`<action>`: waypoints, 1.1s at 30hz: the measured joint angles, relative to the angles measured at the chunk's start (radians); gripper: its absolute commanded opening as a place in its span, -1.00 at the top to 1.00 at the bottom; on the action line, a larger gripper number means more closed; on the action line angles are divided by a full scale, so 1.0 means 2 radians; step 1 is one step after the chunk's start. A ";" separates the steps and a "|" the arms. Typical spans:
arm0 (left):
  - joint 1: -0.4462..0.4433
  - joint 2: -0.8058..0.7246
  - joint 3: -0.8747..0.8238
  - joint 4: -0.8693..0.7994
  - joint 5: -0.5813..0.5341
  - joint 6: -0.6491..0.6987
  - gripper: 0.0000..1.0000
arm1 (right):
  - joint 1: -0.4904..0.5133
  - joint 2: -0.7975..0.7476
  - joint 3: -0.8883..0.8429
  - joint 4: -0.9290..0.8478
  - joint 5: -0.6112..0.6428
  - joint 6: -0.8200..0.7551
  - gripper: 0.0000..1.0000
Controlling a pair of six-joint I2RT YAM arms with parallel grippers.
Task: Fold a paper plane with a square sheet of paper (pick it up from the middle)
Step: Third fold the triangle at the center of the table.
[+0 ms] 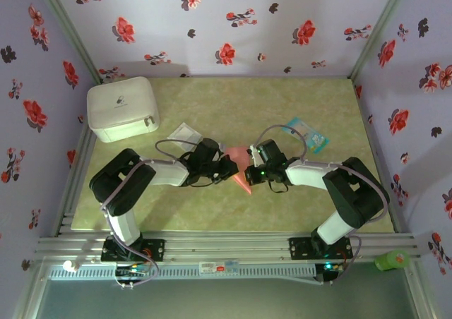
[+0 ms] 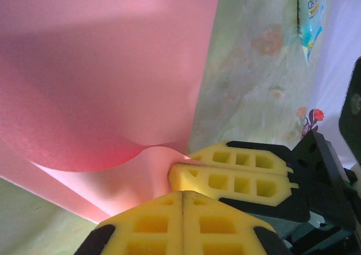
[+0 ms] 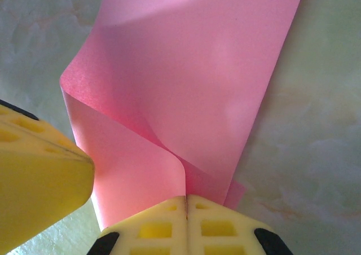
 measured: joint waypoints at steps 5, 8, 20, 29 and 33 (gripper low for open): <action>-0.001 0.008 0.000 -0.001 0.000 0.000 1.00 | 0.000 0.000 0.000 0.000 0.000 0.000 1.00; -0.001 0.011 0.000 0.000 0.000 0.000 1.00 | 0.000 0.000 0.000 0.000 0.000 0.000 1.00; -0.001 0.020 0.000 0.002 0.000 0.000 1.00 | 0.000 0.000 0.000 0.000 0.000 0.000 1.00; -0.001 0.033 0.000 -0.004 -0.003 0.003 1.00 | 0.000 0.000 0.000 0.000 0.000 0.000 0.99; -0.002 0.033 0.000 -0.005 -0.004 0.006 1.00 | 0.000 0.000 0.000 0.000 0.000 0.000 0.95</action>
